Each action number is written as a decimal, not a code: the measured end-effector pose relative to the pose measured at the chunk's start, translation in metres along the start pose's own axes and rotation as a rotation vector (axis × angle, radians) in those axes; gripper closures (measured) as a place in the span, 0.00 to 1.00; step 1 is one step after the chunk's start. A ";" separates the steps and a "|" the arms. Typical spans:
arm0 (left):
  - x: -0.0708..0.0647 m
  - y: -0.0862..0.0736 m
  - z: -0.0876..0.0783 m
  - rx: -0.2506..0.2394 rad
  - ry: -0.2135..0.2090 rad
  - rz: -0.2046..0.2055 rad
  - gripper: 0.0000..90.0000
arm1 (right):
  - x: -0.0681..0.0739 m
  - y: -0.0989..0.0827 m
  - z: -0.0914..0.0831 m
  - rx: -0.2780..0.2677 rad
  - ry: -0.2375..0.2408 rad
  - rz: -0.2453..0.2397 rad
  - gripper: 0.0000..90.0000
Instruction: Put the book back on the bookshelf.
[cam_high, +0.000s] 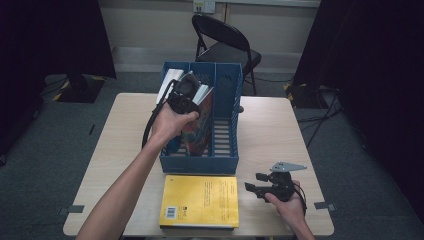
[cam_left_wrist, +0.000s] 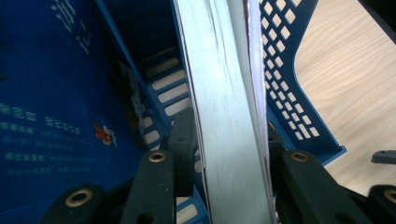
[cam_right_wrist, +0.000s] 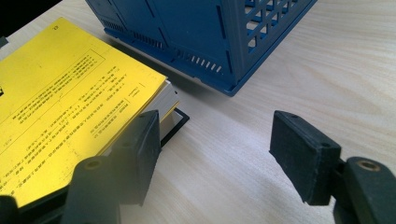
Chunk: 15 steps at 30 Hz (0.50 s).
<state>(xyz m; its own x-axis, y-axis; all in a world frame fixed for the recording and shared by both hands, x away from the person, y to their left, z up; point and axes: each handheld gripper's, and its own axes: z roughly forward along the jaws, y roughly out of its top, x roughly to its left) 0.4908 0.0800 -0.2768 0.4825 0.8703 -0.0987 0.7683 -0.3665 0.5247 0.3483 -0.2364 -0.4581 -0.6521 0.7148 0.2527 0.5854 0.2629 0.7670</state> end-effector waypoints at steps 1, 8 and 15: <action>0.000 0.000 0.000 0.005 0.000 0.001 0.75 | 0.000 0.000 0.000 0.000 0.000 0.002 0.37; -0.003 0.010 0.006 0.114 0.005 -0.011 0.77 | 0.000 0.000 0.001 0.007 -0.001 0.001 0.37; -0.005 0.017 0.011 0.180 0.001 -0.041 0.78 | -0.001 0.000 0.000 0.008 -0.001 0.001 0.36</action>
<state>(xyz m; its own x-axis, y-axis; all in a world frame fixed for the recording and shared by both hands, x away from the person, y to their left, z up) 0.5064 0.0656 -0.2769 0.4489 0.8860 -0.1160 0.8503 -0.3835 0.3605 0.3488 -0.2373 -0.4584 -0.6514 0.7155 0.2526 0.5897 0.2678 0.7620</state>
